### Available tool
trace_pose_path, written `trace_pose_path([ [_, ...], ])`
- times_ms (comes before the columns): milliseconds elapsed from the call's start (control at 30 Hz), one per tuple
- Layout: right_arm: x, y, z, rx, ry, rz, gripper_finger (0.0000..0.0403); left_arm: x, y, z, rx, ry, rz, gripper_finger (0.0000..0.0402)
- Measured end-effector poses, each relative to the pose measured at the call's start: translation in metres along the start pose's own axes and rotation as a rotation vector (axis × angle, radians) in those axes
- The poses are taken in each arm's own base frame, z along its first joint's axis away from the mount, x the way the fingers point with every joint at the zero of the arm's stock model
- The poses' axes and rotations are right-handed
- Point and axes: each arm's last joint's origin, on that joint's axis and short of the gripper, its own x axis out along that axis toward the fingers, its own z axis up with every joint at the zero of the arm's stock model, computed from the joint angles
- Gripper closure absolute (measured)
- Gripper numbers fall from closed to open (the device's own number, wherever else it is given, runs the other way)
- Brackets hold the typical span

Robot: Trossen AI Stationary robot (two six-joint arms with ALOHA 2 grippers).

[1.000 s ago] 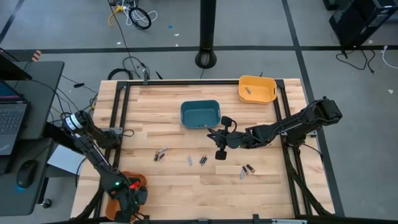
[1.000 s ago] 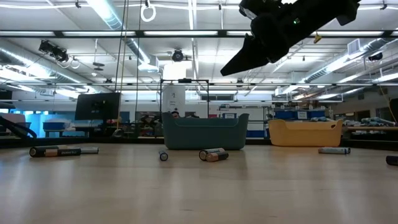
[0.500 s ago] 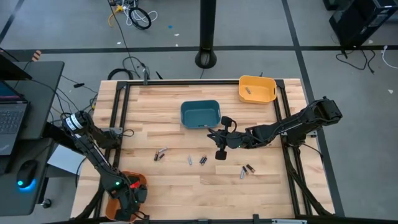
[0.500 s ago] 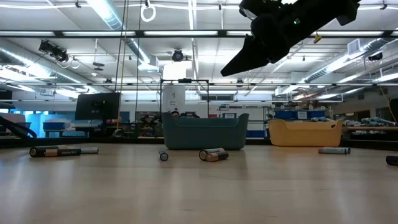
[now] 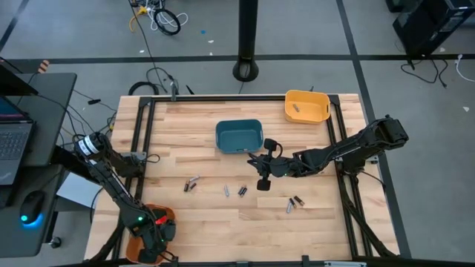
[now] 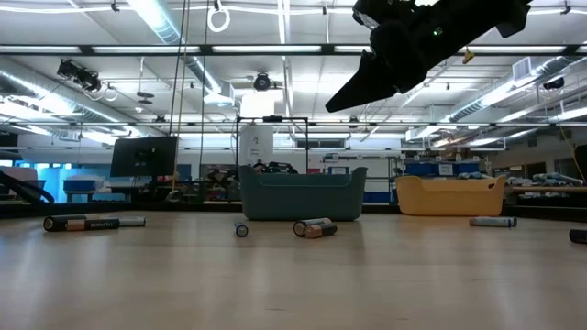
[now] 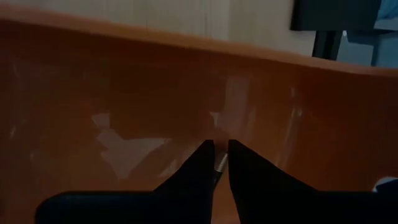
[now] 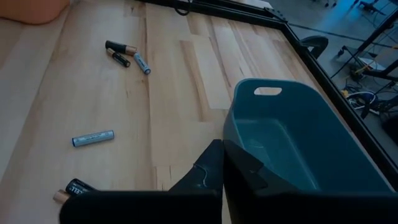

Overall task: Sort batteries
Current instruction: Put the small black battery into the orange bin, then put the white battery into the yellow bin

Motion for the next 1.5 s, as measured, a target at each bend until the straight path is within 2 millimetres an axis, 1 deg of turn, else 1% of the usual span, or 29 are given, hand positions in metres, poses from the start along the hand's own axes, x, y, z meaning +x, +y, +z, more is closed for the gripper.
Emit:
trace_pose_path([
  [167, 0.000, 0.000, 0.000, 0.000, 0.000, 0.000, 0.0389, -0.001, 0.002, 0.003, -0.022, 0.028, -0.021, 0.0347],
  [300, 0.000, 0.000, 0.000, -0.001, 0.000, 0.000, 0.0389, -0.007, 0.003, 0.006, -0.046, 0.016, -0.039, 0.0356],
  [500, 0.000, 0.000, 0.000, -0.003, 0.000, 0.000, 0.0389, -0.024, 0.005, 0.004, -0.064, -0.017, -0.049, 0.0390],
  [633, 0.000, 0.000, 0.000, -0.003, 0.000, 0.000, 0.0389, -0.039, 0.008, 0.001, -0.089, -0.060, -0.040, 0.0396],
  [800, 0.000, 0.000, 0.000, -0.003, -0.001, 0.000, 0.0389, -0.060, 0.014, -0.005, -0.135, -0.169, -0.002, 0.0396],
  [933, 0.000, 0.000, 0.001, 0.000, -0.006, 0.000, 0.0390, -0.079, 0.019, -0.009, -0.161, -0.304, 0.023, 0.0397],
  [1033, 0.000, 0.000, 0.001, 0.001, -0.006, 0.001, 0.0390, -0.094, 0.024, -0.012, -0.163, -0.433, 0.052, 0.0398],
  [1200, 0.000, 0.001, 0.001, 0.008, -0.006, 0.047, 0.0390, -0.113, 0.035, -0.014, -0.112, -0.673, 0.189, 0.0398],
  [1267, 0.000, 0.001, 0.001, 0.008, -0.006, 0.052, 0.0390, -0.119, 0.040, -0.012, -0.087, -0.735, 0.246, 0.0399],
  [1367, 0.000, 0.002, 0.001, 0.014, -0.006, 0.052, 0.0390, -0.123, 0.047, -0.003, -0.042, -0.766, 0.304, 0.0399],
  [1500, 0.000, 0.002, 0.000, 0.032, 0.000, 0.053, 0.0390, -0.119, 0.065, 0.010, 0.007, -0.752, 0.352, 0.0399],
])
